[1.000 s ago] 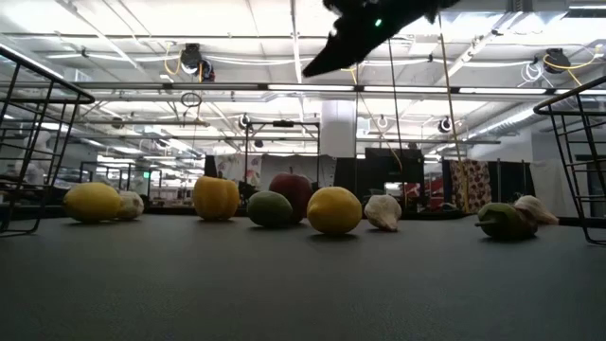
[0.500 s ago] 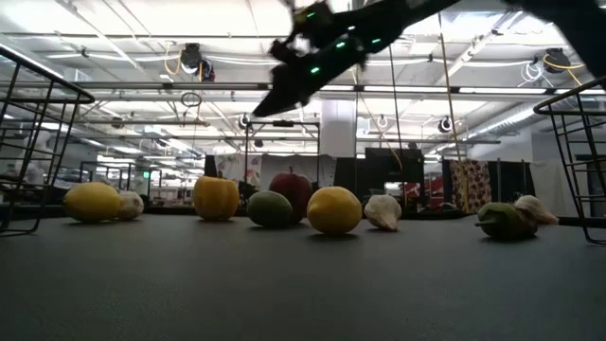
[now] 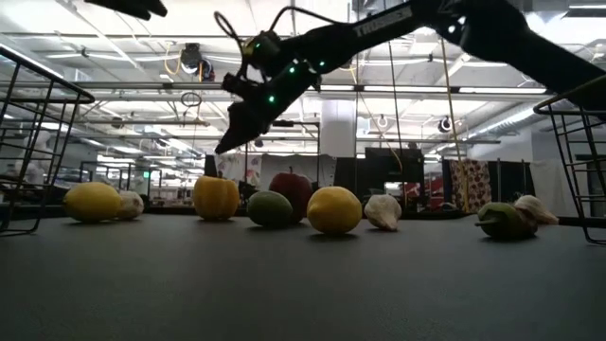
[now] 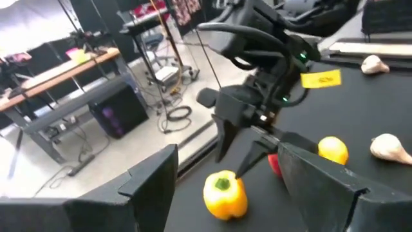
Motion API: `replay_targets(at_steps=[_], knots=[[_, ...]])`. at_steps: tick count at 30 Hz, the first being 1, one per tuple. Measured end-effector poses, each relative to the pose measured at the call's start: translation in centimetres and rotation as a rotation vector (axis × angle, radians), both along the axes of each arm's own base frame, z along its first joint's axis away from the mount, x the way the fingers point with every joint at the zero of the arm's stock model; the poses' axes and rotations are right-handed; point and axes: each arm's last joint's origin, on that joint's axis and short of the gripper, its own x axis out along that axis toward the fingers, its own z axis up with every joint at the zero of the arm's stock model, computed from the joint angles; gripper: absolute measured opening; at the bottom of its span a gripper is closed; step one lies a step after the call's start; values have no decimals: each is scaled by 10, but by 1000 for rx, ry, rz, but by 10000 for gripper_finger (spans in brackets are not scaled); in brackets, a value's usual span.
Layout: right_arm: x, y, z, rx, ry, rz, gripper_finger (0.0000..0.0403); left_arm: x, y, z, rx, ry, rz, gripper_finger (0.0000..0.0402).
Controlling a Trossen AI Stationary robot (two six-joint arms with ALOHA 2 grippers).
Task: Sort produce into baskets
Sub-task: Put the yellow bell pepper into the left gold wire basket
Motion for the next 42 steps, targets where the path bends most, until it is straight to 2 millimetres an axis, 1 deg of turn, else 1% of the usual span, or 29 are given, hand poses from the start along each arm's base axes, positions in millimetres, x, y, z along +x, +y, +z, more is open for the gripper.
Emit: replay_targets(at_steps=[5, 15, 17, 24, 26, 29, 34, 38, 42], knots=[[6, -7, -14, -16, 36, 9, 183, -1, -2, -1, -12, 3, -15, 274], [4, -19, -14, -18, 19, -20, 182, 1, -5, -1, -26, -12, -26, 274], [4, -19, -14, -5, 18, -28, 179, 1, -5, -1, -25, -12, -26, 274], [7, -19, -28, 6, 40, -26, 162, 1, -5, -1, -23, -13, -25, 274], [7, -19, -29, 9, 46, -26, 160, 1, -5, -1, -23, -13, -25, 274], [9, -18, -37, 12, 56, -23, 159, 1, -5, -1, -21, -13, -26, 274], [11, -17, -40, 20, 48, -25, 158, 1, -5, -1, -18, -13, -26, 274], [11, -17, -40, 26, 41, -33, 143, 1, -5, -1, -17, -14, -26, 274], [11, -17, -40, 25, 42, -35, 108, 1, -5, -1, -16, -15, -25, 274]])
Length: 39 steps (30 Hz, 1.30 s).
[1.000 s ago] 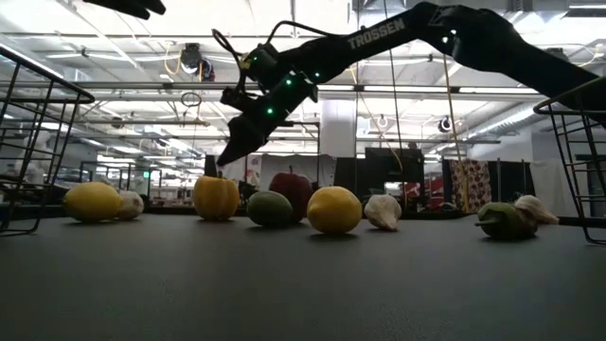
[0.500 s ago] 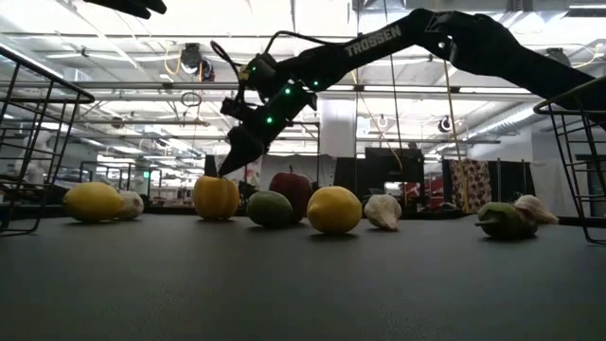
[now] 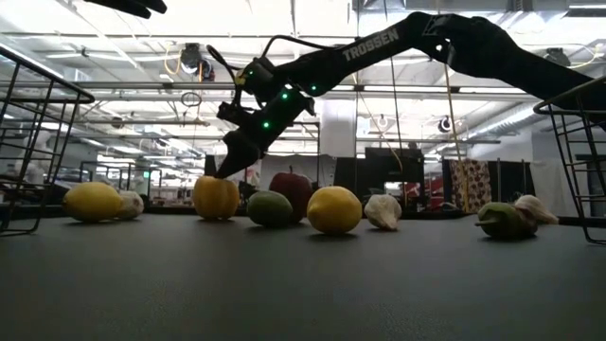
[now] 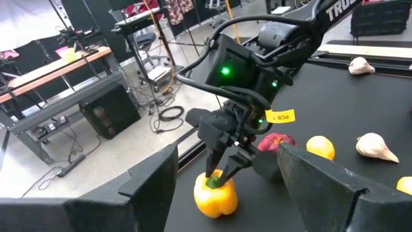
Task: Sort produce into baskets
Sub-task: Put the yellow bell pepper into the left gold wire basket
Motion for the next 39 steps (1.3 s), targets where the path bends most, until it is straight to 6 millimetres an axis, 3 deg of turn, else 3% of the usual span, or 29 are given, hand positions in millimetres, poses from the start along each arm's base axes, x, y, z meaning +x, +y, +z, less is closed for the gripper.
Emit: replay_targets(at_steps=[9, 20, 31, 39], knots=[[3, 3, 2, -9, -24, 5, 21, 0, 0, 0, 2, 2, 0, 274], [4, 24, 3, 32, 18, 18, 21, 0, 0, 0, 4, 5, 0, 274], [-9, 69, 53, 80, 61, 60, 15, 0, 0, 0, -7, 10, 0, 274], [-26, 128, 102, 144, 59, 150, 15, -2, 1, 0, -27, 19, -1, 274]])
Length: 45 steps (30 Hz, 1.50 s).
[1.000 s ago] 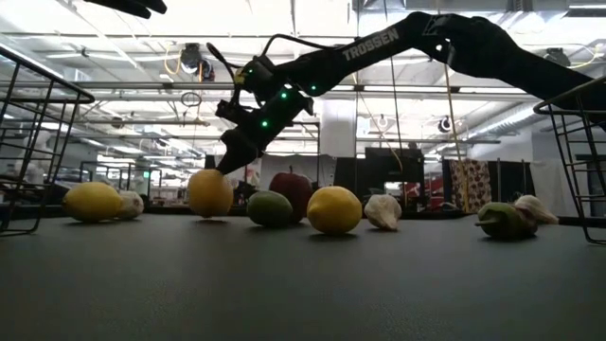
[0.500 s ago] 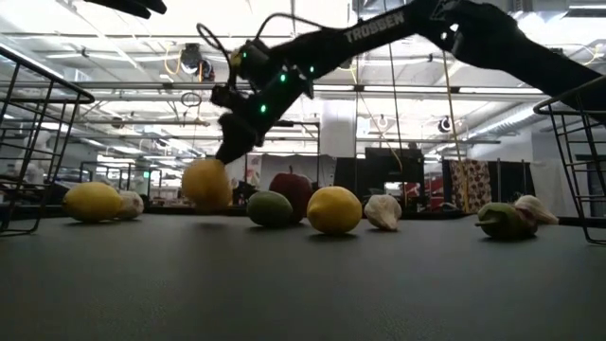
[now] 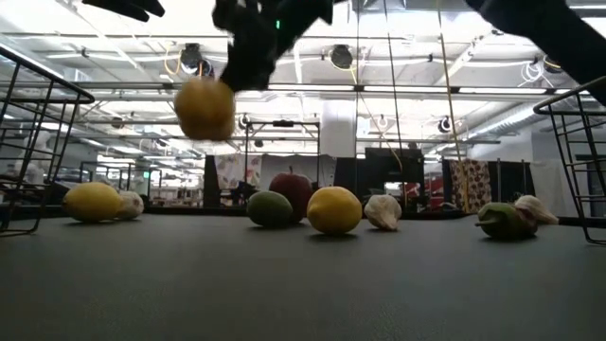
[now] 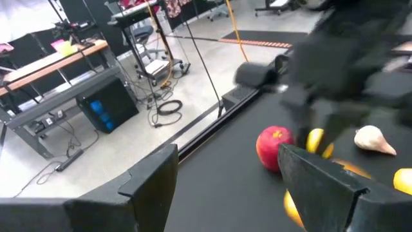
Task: Sort produce into baskets
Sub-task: Put the yellow bell pepper into the left gold wire basket
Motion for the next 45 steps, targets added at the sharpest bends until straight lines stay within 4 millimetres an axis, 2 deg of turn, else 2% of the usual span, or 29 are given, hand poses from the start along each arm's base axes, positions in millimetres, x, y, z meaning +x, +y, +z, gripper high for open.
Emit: replay_targets(at_steps=[5, 10, 16, 21, 25, 30, 39, 45], knots=[[-4, 44, 19, 34, -43, 51, 15, -3, 2, 0, -28, 24, 1, 274], [-2, 93, 23, 83, -83, 98, 15, -8, 5, 2, -37, 51, 0, 274], [-1, 150, 34, 136, -209, 156, 15, -15, 10, 6, -36, 52, -12, 274], [-4, 186, 42, 123, -315, 166, 15, -24, 17, 12, -73, 2, -10, 274], [-3, 205, 43, 115, -387, 149, 15, -31, 22, 15, -109, -38, -4, 274], [8, 225, 28, 114, -469, 159, 15, -34, 24, 16, -118, -47, -7, 274], [37, 237, -21, 88, -581, 178, 15, -39, 28, 19, -134, -66, -8, 274], [48, 239, -50, -12, -595, 162, 15, -40, 29, 19, -137, -71, -8, 274]])
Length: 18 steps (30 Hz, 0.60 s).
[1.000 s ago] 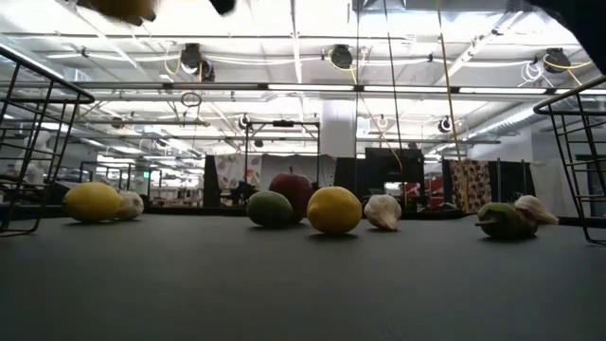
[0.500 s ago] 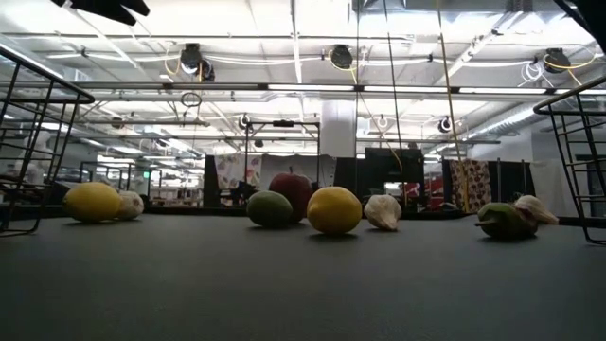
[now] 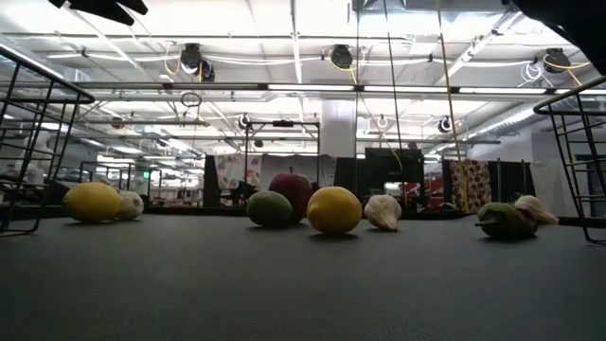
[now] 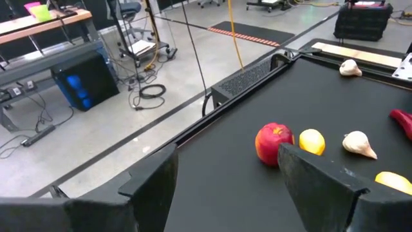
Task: Sort produce into baskets
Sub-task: Put the yellow bell pepper into the left gold wire basket
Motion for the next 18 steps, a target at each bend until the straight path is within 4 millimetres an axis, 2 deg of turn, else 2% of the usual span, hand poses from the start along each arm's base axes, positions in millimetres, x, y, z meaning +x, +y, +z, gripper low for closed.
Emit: replay_targets(at_steps=[4, 12, 18], knots=[[3, 2, -14, -45, 11, 8, 15, 0, 0, 0, -3, -3, 2, 274], [5, 2, -25, -66, 23, 16, 21, 1, -1, 0, -12, -15, 3, 274], [5, 2, -25, -51, 28, 13, 70, 1, -1, 0, -14, -18, 3, 274]])
